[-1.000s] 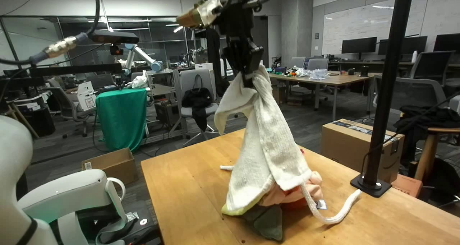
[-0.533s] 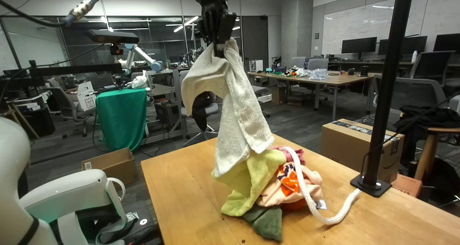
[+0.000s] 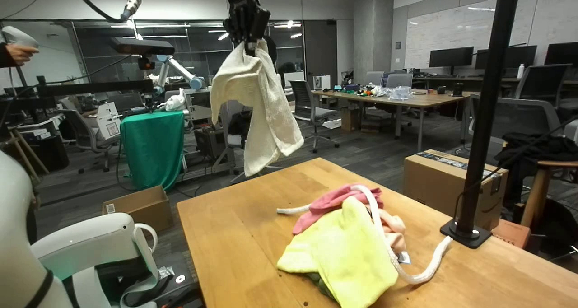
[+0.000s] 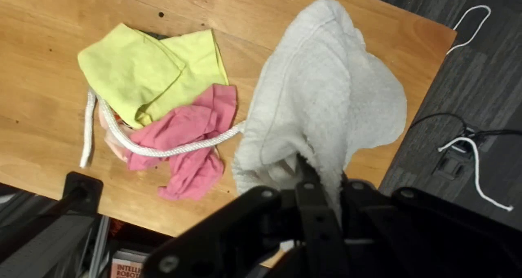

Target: Separate the clothes and ropes

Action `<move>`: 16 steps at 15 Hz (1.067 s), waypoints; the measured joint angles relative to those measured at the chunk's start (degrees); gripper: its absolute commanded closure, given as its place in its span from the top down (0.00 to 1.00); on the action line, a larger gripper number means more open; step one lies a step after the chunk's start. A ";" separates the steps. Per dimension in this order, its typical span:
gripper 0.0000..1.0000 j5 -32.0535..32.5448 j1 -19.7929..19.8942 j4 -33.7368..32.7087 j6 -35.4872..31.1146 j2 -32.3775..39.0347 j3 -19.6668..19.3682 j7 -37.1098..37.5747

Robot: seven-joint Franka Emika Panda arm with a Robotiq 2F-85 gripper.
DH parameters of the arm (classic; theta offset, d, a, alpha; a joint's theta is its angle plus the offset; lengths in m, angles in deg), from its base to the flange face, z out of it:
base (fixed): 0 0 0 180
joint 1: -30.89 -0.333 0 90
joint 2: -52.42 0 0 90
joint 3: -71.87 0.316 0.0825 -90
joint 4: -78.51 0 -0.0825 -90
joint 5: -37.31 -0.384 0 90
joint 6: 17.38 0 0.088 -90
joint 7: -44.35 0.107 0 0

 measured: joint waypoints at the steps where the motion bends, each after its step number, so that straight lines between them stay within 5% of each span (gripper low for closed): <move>1: 0.04 0.38 -0.81 -1.81 0.73 1.57 1.19 0.03; 9: 0.04 7.48 -7.67 -14.58 3.37 16.69 8.19 1.22; 16: 0.04 13.74 -12.30 -21.90 -1.58 29.39 7.38 6.78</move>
